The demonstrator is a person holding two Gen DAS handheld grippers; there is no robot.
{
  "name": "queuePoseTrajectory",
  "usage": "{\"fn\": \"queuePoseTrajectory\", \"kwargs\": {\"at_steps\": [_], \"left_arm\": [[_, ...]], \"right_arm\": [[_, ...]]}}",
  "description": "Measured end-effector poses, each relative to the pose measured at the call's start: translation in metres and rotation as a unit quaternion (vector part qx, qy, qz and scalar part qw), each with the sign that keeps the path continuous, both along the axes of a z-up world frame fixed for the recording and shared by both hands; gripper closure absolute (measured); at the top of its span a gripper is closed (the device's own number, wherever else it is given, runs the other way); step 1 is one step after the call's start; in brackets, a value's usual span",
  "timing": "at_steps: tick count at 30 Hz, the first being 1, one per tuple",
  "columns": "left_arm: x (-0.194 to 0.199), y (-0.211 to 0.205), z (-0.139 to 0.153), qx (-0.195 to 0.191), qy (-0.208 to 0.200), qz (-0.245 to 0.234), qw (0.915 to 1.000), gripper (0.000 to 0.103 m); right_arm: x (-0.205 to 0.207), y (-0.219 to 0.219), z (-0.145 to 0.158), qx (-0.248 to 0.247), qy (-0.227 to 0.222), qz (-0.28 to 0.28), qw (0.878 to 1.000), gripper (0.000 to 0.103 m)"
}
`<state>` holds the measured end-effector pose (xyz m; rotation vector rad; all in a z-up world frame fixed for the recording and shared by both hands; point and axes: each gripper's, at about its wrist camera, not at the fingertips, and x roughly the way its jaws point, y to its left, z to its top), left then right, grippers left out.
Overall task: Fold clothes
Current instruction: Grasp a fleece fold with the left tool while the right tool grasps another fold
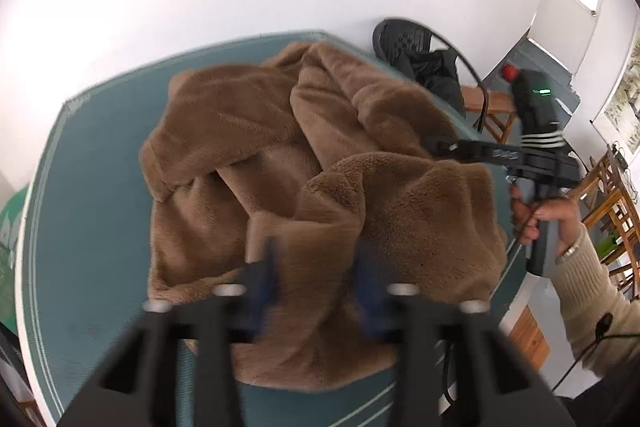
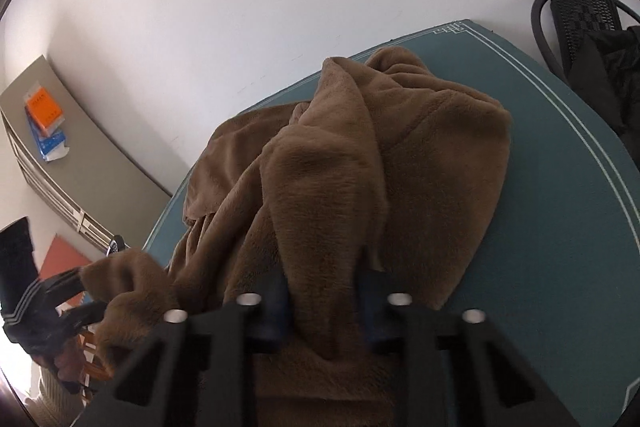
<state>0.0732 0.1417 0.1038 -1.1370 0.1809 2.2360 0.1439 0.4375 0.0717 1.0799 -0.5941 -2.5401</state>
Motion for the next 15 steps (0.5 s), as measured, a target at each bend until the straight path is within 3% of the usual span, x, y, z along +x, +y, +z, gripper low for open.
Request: {"fn": "queuePoseTrajectory", "kwargs": {"at_steps": [3, 8, 12, 15], "left_arm": [[-0.007, 0.002, -0.005, 0.005, -0.019, 0.01, 0.9998, 0.086], [-0.008, -0.035, 0.02, 0.058, 0.001, 0.062, 0.9964, 0.088], [0.007, -0.081, 0.051, 0.101, 0.048, 0.092, 0.9894, 0.088], [0.02, -0.097, 0.051, 0.095, 0.058, 0.088, 0.9899, 0.088]], "right_arm": [[0.016, 0.012, 0.01, -0.049, 0.023, -0.009, 0.998, 0.09], [0.047, 0.044, 0.04, -0.155, 0.082, -0.024, 0.984, 0.091], [0.078, 0.06, 0.071, -0.175, 0.142, -0.044, 0.973, 0.091], [0.095, 0.06, 0.079, -0.149, 0.153, -0.056, 0.975, 0.091]]}}
